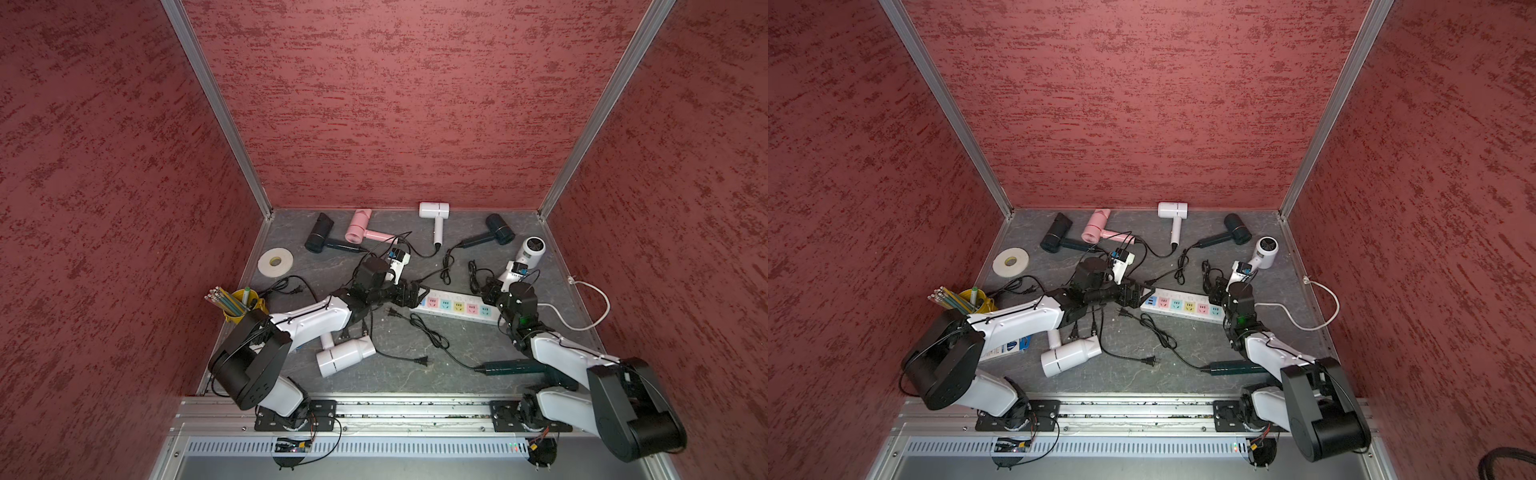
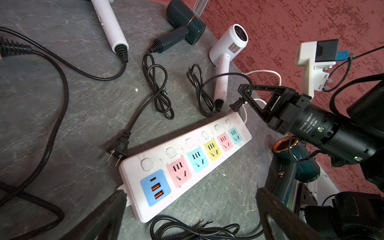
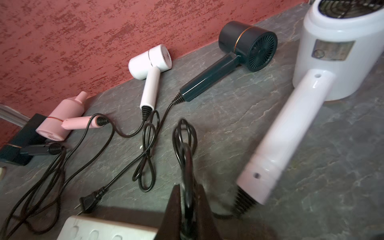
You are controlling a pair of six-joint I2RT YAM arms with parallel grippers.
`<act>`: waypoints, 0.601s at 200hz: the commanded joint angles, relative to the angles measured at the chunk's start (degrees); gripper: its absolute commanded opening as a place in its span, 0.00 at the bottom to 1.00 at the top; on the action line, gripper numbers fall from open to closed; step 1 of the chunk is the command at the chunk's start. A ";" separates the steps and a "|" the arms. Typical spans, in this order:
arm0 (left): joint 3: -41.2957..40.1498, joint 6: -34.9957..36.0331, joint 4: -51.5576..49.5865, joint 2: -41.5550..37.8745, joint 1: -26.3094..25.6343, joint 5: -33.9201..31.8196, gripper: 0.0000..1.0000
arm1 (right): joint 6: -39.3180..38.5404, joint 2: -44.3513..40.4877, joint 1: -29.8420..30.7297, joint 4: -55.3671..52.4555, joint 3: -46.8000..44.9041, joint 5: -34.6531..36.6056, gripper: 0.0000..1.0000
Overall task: Charge the blow dryers
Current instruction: Insert the plug into the socket.
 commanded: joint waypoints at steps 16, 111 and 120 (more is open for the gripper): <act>1.74 0.72 0.23 0.67 -0.92 0.49 0.99 | 3.57 -6.13 0.84 -2.88 -3.30 0.84 0.00; 2.63 0.72 -0.13 2.19 -2.16 0.79 0.99 | 9.57 -6.63 11.47 -12.46 -3.00 19.45 0.00; 2.70 0.80 -0.16 2.26 -2.17 0.76 0.99 | 10.35 -5.49 12.74 -12.92 -2.95 21.92 0.00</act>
